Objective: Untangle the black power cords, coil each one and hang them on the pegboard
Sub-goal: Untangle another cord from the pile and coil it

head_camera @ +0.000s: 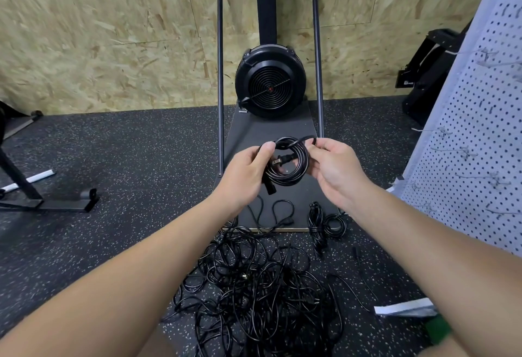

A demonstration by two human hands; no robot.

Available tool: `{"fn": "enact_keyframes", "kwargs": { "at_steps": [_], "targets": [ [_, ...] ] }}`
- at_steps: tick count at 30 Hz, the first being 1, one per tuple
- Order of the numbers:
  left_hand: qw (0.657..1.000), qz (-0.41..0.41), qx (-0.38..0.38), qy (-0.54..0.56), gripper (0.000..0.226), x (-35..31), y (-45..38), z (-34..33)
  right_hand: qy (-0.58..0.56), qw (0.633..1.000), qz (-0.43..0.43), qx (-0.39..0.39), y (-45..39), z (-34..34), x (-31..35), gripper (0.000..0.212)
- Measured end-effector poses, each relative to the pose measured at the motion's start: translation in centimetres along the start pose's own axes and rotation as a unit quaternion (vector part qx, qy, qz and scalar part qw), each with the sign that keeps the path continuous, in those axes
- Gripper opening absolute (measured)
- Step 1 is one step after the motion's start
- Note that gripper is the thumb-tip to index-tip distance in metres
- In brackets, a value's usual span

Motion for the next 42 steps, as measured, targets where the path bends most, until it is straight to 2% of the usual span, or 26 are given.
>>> {"fn": "enact_keyframes", "kwargs": {
  "at_steps": [3, 7, 10, 13, 14, 16, 18, 20, 21, 23, 25, 29, 31, 34, 36, 39, 42],
  "targets": [
    [1.0, -0.006, 0.002, 0.001, 0.076, 0.1, -0.3, 0.3, -0.03, 0.996, -0.037, 0.081, 0.3, -0.9, -0.2, 0.022],
    [1.0, -0.021, -0.002, -0.015, 0.07, 0.0, 0.0, 0.3, -0.029, 0.984, -0.038, 0.173, 0.8, -1.4, 0.1, 0.032],
    [0.992, -0.047, -0.054, -0.101, 0.058, -0.2, 0.0, 0.6, -0.035, 0.971, -0.06, 0.228, 1.0, -1.4, 0.0, 0.042],
    [0.96, -0.121, -0.061, -0.243, 0.028, 0.4, 0.2, 0.0, 0.069, 0.963, -0.069, 0.251, 1.1, -1.8, -0.8, 0.03],
    [0.951, -0.137, -0.058, -0.272, 0.023, 0.4, 0.4, -0.2, 0.135, 0.958, -0.051, 0.247, 1.1, -1.8, -1.1, 0.034],
    [0.936, -0.155, -0.028, -0.316, 0.031, 0.9, 0.3, -0.6, 0.219, 0.953, -0.014, 0.208, 0.9, -1.7, -1.4, 0.056],
    [0.954, -0.133, -0.046, -0.266, 0.021, 0.6, 0.5, -0.7, 0.243, 0.955, -0.018, 0.169, 1.0, -1.5, -1.7, 0.079],
    [0.979, -0.071, -0.061, -0.183, 0.028, 0.8, 0.4, -1.1, 0.266, 0.949, -0.056, 0.16, 1.2, -1.3, -2.4, 0.101],
    [0.983, -0.051, -0.063, -0.165, 0.031, 0.8, 0.4, -1.3, 0.284, 0.941, -0.078, 0.166, 1.4, -1.3, -2.9, 0.105],
    [0.986, -0.025, -0.073, -0.147, 0.035, 0.8, 0.8, -1.7, 0.308, 0.921, -0.106, 0.213, 1.7, -1.4, -4.0, 0.095],
    [0.988, 0.007, -0.102, -0.115, 0.043, 1.3, 0.5, -1.4, 0.306, 0.912, -0.093, 0.258, 2.3, -1.6, -4.3, 0.086],
    [0.987, 0.047, -0.147, 0.053, 0.057, 1.9, -0.3, -0.1, 0.308, 0.893, -0.059, 0.324, 4.2, -2.7, -3.5, 0.097],
    [0.977, 0.067, -0.151, 0.133, 0.057, 1.6, -0.2, -0.1, 0.324, 0.875, -0.068, 0.352, 4.9, -3.1, -3.0, 0.094],
    [0.951, 0.123, -0.128, 0.253, 0.056, 1.5, -0.4, -0.8, 0.387, 0.857, -0.031, 0.339, 5.2, -2.7, -3.2, 0.087],
    [0.937, 0.136, -0.088, 0.31, 0.056, 1.3, -0.6, -0.7, 0.421, 0.857, 0.026, 0.297, 5.3, -2.7, -3.0, 0.085],
    [0.948, 0.096, -0.023, 0.302, 0.048, 0.3, -0.7, -0.2, 0.382, 0.886, 0.033, 0.261, 4.8, -2.8, -3.1, 0.078],
    [0.968, 0.029, 0.022, 0.249, 0.021, -0.1, -0.4, -0.3, 0.346, 0.906, 0.013, 0.244, 4.2, -2.3, -2.5, 0.068]
  ]
}}
Point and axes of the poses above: each hand's wrist, its own y-axis away from the middle knuckle, its own z-axis out of the back of the hand, x = y × z, the point moved 4 cm from there along -y, towards the middle knuckle
